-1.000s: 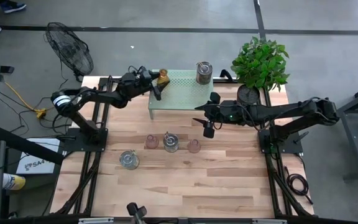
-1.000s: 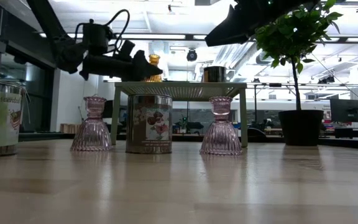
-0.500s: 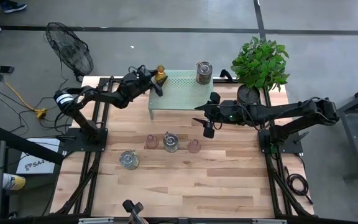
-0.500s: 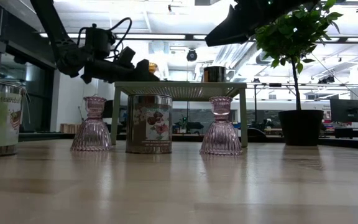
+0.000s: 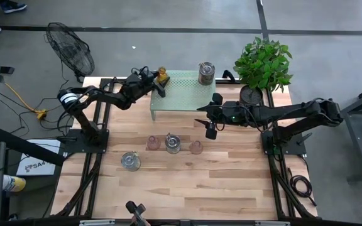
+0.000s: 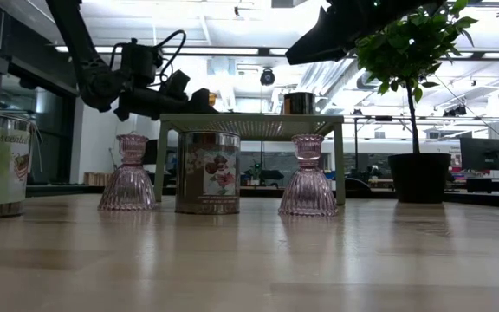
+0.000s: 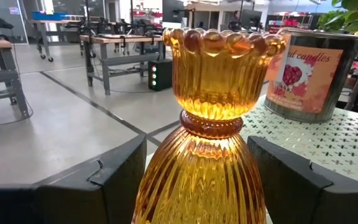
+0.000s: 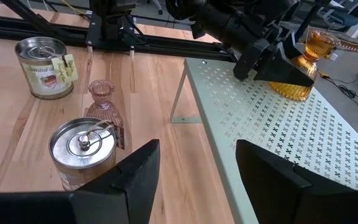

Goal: Pick & Place candle stick holders
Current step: Put the yellow candle holder on the shelf, then put the right purple candle holder on the shelf

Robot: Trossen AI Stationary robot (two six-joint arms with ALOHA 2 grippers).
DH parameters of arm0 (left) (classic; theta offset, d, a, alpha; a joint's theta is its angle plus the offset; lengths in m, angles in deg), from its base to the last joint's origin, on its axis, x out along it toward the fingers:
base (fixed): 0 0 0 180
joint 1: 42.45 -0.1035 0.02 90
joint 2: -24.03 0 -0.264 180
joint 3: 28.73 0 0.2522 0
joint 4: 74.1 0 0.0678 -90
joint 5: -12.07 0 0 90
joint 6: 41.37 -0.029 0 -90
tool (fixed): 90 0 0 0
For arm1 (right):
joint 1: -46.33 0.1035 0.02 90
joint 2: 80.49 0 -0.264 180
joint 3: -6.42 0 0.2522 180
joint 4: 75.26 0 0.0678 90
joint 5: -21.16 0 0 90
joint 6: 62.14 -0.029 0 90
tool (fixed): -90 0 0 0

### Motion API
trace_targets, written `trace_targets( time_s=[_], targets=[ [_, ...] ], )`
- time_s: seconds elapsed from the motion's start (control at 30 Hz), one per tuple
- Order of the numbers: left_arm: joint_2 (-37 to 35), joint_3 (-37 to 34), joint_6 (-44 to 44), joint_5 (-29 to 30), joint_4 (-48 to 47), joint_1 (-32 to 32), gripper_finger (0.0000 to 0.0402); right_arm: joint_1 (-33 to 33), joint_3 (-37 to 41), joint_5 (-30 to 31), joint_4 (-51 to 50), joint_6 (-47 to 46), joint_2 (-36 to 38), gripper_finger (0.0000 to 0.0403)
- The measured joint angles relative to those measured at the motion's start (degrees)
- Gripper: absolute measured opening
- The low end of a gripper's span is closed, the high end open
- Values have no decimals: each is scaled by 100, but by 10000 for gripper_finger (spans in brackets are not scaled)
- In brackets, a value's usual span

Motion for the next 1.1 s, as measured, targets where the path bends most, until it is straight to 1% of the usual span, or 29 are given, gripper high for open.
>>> trace_targets(
  time_s=[0.5, 0.6, 0.77, 0.9, 1.0, 1.1],
  targets=[
    [7, -1, 12, 2, 15, 2, 269, -2, -2, 0, -2, 1, 0, 207],
    [2, -5, 91, 2, 9, 2, 288, -2, -2, 0, -4, 1, 0, 206],
    [1, -5, 177, -71, 11, 2, 346, -2, -2, 0, -28, 0, 0, 206],
    [1, -11, 170, -365, 41, 2, 385, -2, -2, 0, -48, -1, 0, 206],
    [1, -14, 133, -503, 60, 2, 397, -1, -2, 0, -50, -3, 0, 207],
    [-79, -19, 53, -504, -19, 2, 398, -2, -2, 0, -54, -13, 0, 206]
  ],
)
